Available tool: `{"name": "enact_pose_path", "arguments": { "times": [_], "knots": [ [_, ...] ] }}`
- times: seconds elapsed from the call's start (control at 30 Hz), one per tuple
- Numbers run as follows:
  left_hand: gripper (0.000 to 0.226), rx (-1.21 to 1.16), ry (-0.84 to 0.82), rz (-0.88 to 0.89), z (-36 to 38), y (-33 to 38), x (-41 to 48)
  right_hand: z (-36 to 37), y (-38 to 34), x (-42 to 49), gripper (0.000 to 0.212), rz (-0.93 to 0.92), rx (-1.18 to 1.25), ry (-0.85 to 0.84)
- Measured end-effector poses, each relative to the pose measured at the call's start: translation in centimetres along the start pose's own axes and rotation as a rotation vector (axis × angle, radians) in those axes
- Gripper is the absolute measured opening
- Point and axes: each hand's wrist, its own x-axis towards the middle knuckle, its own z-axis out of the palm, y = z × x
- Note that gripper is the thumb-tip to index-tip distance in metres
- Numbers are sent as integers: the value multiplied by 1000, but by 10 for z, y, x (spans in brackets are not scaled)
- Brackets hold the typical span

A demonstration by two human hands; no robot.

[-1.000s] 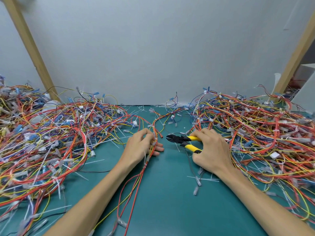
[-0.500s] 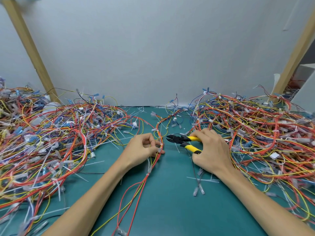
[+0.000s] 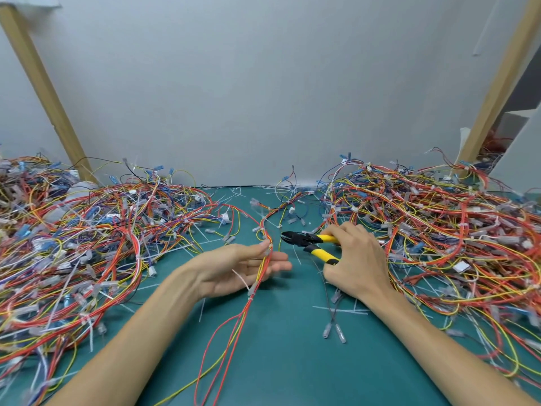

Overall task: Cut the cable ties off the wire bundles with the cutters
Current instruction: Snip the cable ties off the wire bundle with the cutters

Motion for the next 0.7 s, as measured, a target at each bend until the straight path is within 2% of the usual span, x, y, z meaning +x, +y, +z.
{"name": "enact_pose_path", "arguments": {
  "times": [0.1, 0.17, 0.33, 0.4, 0.57, 0.7],
  "knots": [
    [35, 65, -102, 39, 1, -1, -1, 1, 1, 0, 38, 16, 5, 34],
    [34, 172, -93, 83, 1, -2, -1, 2, 2, 0, 38, 20, 4, 66],
    [33, 571, 190, 311, 3, -7, 5, 3, 3, 0, 41, 20, 9, 94],
    [29, 657, 260, 391, 1, -9, 6, 2, 2, 0, 40, -8, 11, 73],
    [17, 777, 310, 520, 1, -19, 7, 3, 2, 0, 44, -82, -28, -12],
    [8, 790, 338, 552, 1, -24, 10, 3, 1, -1, 46, -82, -6, -24]
  ]
}}
